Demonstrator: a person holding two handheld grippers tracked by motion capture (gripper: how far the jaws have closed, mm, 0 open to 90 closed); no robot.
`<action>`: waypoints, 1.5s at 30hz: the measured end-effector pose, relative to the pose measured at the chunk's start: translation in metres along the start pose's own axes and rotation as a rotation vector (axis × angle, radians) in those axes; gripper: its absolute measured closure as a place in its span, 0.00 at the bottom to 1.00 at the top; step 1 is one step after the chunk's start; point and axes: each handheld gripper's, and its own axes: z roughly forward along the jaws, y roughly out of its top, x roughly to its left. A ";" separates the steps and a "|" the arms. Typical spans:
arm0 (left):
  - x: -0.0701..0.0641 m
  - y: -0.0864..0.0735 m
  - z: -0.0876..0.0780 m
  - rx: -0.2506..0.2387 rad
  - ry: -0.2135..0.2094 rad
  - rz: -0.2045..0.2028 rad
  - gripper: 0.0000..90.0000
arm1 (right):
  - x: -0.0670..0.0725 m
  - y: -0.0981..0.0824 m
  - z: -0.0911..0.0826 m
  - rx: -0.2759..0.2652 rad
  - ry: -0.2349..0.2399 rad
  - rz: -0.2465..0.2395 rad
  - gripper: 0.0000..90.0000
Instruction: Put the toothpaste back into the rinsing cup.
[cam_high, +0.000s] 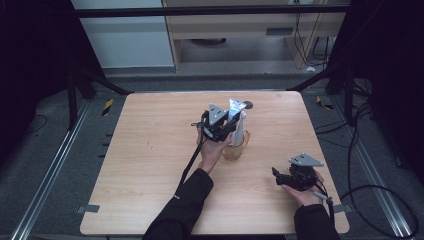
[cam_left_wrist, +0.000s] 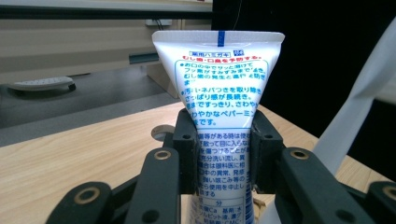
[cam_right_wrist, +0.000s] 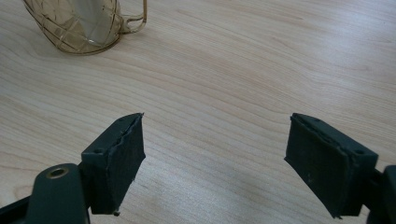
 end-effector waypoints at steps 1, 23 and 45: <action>0.000 -0.001 0.000 0.005 -0.002 0.003 0.76 | 0.000 0.000 0.000 0.001 -0.001 0.000 0.22; 0.002 -0.016 -0.006 0.122 -0.042 0.059 0.74 | 0.000 -0.001 0.001 0.013 0.001 0.002 0.21; 0.007 -0.033 -0.025 0.244 -0.038 0.130 0.67 | 0.001 -0.001 0.001 0.014 0.000 0.003 0.21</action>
